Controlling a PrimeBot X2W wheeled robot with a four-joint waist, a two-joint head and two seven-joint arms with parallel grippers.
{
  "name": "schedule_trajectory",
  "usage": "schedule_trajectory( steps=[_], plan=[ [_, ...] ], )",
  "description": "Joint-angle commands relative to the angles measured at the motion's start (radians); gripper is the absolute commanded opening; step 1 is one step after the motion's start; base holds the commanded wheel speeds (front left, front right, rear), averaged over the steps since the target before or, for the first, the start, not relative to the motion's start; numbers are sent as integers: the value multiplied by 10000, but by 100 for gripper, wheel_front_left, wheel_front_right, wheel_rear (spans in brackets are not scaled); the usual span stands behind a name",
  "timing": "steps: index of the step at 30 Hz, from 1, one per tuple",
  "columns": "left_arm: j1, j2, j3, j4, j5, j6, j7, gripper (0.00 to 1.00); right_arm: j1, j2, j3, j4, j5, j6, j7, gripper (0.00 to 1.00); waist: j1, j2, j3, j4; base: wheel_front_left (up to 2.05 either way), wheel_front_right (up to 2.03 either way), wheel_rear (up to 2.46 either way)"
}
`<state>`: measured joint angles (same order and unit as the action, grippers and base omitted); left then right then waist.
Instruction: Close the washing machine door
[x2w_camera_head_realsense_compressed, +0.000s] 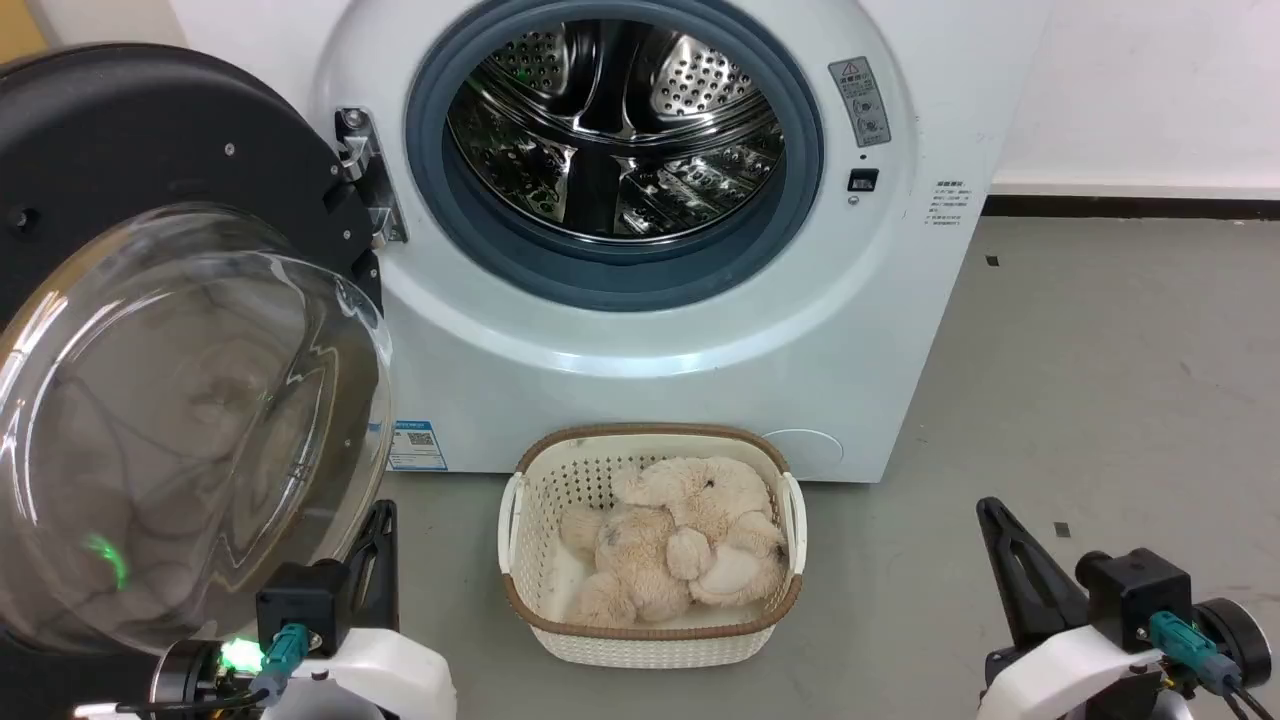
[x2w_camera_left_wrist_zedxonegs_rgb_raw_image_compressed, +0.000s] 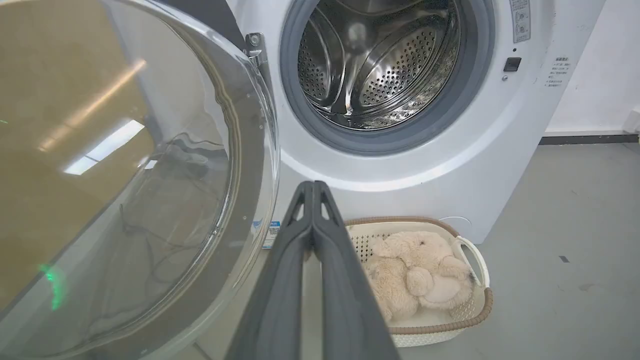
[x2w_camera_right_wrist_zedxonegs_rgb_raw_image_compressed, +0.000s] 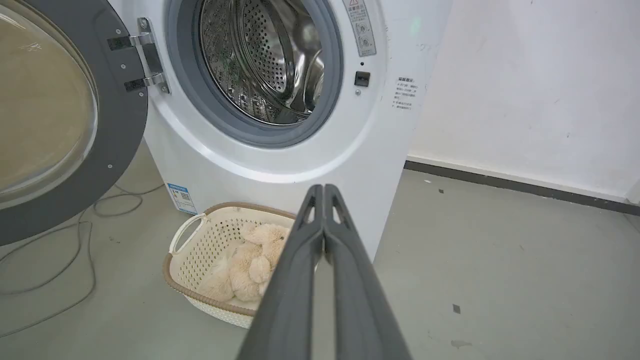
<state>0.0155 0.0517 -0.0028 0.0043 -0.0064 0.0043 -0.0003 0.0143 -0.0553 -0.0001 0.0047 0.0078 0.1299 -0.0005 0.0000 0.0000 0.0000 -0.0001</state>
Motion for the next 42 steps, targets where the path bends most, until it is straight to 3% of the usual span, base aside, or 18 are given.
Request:
schedule_trajectory(
  steps=[1, 31, 32, 42],
  plan=[
    [-155, -15, 28, -43, 64, -43, 3, 0, -143, 51, 1, -47, -78, 8, 5, 0, 0, 0, 0, 1, 0, 0, 0],
    [-155, -15, 28, -43, 64, -43, 3, 0, -143, 51, 1, -47, -78, 8, 5, 0, 0, 0, 0, 1, 0, 0, 0],
    [0, -10, 8, 0, 32, 4, 0, 100, 2, 2, 2, 0, 4, 0, 0, 100, 0, 0, 0, 0, 0, 0, 0],
    [24, -10, -57, 48, -69, 69, -153, 100, 35, 5, -61, 46, 197, 0, -153, 100, 0, 0, 8, 5, 0, 0, 0]
  ],
)
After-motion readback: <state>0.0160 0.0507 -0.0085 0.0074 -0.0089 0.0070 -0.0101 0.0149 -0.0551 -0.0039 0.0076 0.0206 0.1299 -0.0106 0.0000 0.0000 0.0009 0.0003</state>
